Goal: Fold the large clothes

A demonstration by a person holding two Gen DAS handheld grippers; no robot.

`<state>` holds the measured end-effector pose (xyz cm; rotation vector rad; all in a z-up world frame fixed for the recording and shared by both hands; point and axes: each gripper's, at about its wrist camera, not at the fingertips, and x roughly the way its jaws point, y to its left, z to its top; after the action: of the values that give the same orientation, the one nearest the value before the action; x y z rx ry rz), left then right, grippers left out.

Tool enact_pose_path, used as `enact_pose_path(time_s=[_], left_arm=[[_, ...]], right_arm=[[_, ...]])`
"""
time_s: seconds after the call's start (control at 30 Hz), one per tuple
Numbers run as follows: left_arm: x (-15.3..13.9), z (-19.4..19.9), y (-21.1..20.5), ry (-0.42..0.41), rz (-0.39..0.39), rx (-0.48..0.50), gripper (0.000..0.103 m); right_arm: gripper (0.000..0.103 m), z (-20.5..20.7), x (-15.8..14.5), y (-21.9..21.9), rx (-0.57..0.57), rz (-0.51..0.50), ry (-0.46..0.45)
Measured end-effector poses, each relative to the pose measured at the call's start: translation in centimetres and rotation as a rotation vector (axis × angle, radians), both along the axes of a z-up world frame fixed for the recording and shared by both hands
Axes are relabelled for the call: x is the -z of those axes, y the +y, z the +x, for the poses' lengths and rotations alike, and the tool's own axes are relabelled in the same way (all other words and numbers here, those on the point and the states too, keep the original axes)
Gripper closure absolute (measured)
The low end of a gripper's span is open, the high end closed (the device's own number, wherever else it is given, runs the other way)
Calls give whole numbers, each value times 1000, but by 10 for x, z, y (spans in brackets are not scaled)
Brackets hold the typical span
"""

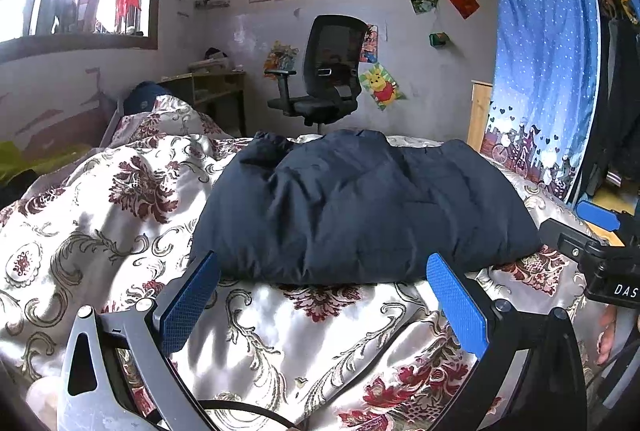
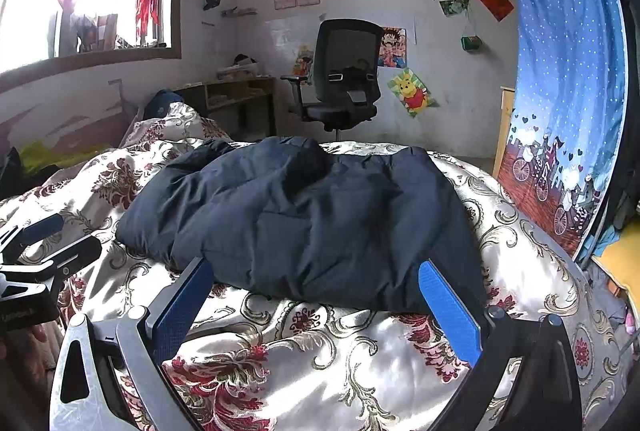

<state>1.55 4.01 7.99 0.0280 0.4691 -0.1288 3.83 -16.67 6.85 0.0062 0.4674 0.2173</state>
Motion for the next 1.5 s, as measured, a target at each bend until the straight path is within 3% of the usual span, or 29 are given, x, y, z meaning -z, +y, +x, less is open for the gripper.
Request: enact_pose_path(time_s=[0.47,1.5], left_arm=[[-1,2,11,15,-59,-41,2],[-3,0,8,7,-54,-39,2]], right_arm=[[0,0,2,0,-2,-3,7],[0,-1,2,1,-3,-4,7]])
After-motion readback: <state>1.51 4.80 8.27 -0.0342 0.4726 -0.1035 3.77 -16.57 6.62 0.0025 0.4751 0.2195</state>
